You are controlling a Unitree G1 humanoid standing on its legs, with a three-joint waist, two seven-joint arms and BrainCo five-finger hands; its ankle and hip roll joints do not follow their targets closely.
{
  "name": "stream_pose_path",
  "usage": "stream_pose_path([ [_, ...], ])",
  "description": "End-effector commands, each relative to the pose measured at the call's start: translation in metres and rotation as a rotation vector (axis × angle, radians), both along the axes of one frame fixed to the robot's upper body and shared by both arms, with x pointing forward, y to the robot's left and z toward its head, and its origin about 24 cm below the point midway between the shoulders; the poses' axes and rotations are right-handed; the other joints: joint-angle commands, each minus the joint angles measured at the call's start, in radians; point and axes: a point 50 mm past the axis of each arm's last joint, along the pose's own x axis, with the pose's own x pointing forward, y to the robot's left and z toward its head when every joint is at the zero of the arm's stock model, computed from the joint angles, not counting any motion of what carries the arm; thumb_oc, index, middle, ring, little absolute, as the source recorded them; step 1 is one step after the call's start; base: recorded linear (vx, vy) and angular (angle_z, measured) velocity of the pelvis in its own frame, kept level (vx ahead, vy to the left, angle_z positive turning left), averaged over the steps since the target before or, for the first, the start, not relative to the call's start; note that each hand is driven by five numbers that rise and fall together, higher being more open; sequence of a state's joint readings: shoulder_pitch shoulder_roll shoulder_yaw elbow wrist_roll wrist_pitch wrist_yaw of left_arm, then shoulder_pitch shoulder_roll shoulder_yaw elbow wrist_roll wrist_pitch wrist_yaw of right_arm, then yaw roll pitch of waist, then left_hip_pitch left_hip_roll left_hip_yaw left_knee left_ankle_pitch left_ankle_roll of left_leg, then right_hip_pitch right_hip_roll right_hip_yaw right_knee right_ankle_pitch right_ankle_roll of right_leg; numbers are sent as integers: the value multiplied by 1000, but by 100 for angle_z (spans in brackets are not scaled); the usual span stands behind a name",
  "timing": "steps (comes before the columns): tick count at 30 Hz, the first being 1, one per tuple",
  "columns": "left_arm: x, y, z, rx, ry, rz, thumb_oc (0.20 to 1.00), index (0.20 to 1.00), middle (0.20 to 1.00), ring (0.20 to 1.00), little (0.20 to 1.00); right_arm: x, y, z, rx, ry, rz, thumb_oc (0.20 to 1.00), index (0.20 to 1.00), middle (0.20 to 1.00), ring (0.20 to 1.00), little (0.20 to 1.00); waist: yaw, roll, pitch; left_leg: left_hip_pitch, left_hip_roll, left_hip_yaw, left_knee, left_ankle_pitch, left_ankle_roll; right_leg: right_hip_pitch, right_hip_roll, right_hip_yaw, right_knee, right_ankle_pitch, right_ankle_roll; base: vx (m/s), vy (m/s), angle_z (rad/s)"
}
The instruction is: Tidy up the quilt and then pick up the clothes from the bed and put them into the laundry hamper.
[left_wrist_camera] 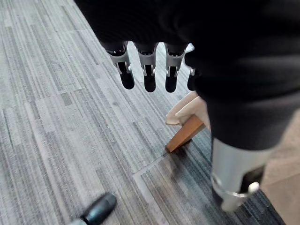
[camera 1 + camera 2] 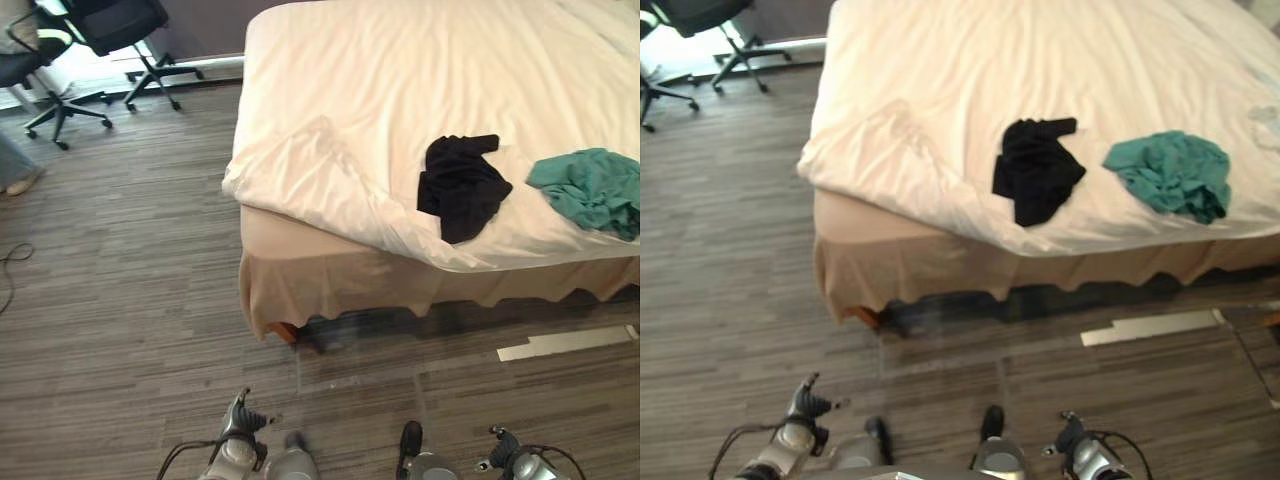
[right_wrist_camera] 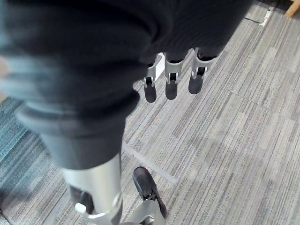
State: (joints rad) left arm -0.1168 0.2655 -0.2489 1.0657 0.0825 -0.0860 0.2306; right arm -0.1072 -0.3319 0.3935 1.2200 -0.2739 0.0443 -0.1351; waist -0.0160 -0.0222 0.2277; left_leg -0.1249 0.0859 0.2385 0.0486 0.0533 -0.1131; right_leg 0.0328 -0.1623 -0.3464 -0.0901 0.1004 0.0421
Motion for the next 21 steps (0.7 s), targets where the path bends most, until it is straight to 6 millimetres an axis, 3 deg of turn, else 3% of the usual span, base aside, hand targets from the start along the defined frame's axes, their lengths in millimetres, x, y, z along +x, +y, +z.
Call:
stream_pose_path([
  [1, 22, 26, 20, 83, -84, -1, 1000, 1000, 1000, 1000, 1000, -8, 11, -6, 16, 12, -11, 1000, 1000, 1000, 1000, 1000, 15, 5, 6, -50, 15, 1, 9, -36, 17, 14, -20, 69, 3, -166, 113, 210, 82, 13],
  [2, 29, 26, 26, 103, -125, -42, 1000, 1000, 1000, 1000, 1000, -8, 12, -6, 10, 6, -7, 1000, 1000, 1000, 1000, 1000, 36, 5, 12, -72, 21, -28, -45, 11, 6, 34, -3, 60, 3, -182, 115, 237, 88, 3],
  [4, 34, 21, 31, 106, -157, -74, 1000, 1000, 1000, 1000, 1000, -12, 17, -9, 16, 17, 10, 1000, 1000, 1000, 1000, 1000, 38, -1, -1, -44, 19, -40, -85, 11, 17, 64, 8, 53, 3, -196, 117, 302, 111, 2],
  [6, 44, 24, 45, 121, -242, -83, 1000, 1000, 1000, 1000, 1000, -10, 28, -10, 49, -1, -2, 1000, 1000, 1000, 1000, 1000, 40, -33, -15, -10, 9, -24, -102, 6, 33, 80, 1, 58, 49, -197, 124, 262, 104, 16],
  [8, 64, 37, 76, 147, -402, -40, 1000, 1000, 1000, 1000, 1000, 0, 49, -10, 119, -45, 17, 1000, 1000, 1000, 1000, 1000, 47, -64, -3, 43, 10, 1, -121, -9, 51, 22, -9, 73, 226, -212, 142, 187, 94, 2],
  [11, 92, 62, 135, 253, -649, 7, 1000, 1000, 1000, 1000, 1000, 14, 59, -5, 176, -105, -9, 1000, 1000, 1000, 1000, 1000, 33, -73, 17, 100, 32, 25, -134, -30, 57, -107, -21, 97, 443, -176, 196, 178, 49, -29],
  [15, 122, 47, 199, 337, -904, -130, 1000, 1000, 1000, 1000, 1000, 18, 57, -1, 203, -157, -33, 1000, 1000, 1000, 1000, 1000, 6, -64, 27, 122, 34, 3, -136, -42, 45, -141, -9, 119, 323, -197, 154, 203, -64, 13],
  [17, 128, 42, 208, 362, -936, -159, 1000, 1000, 1000, 1000, 1000, 17, 52, -1, 192, -143, -34, 1000, 1000, 1000, 1000, 1000, -1, -63, 30, 129, 35, -2, -136, -51, 42, -129, -12, 124, 235, -184, 146, 174, -99, 34],
  [18, 134, 39, 226, 414, -988, -227, 1000, 1000, 1000, 1000, 1000, 9, 51, -5, 194, -109, -44, 1000, 1000, 1000, 1000, 1000, -2, -77, 23, 145, 21, -14, -136, -68, 42, -100, -13, 143, 169, -185, 137, 248, -148, 26],
  [19, 136, 29, 246, 450, -1062, -295, 1000, 1000, 1000, 1000, 1000, 2, 47, -7, 196, -83, -65, 1000, 1000, 1000, 1000, 1000, 1, -89, 18, 152, 15, -11, -126, -73, 36, -83, -33, 142, 139, -143, 149, 275, -198, 48],
  [21, 136, 22, 249, 456, -1079, -334, 1000, 1000, 1000, 1000, 1000, -3, 45, -8, 187, -71, -64, 1000, 1000, 1000, 1000, 1000, -3, -89, 15, 150, 13, -9, -120, -73, 34, -77, -29, 147, 116, -127, 144, 142, -131, 45],
])
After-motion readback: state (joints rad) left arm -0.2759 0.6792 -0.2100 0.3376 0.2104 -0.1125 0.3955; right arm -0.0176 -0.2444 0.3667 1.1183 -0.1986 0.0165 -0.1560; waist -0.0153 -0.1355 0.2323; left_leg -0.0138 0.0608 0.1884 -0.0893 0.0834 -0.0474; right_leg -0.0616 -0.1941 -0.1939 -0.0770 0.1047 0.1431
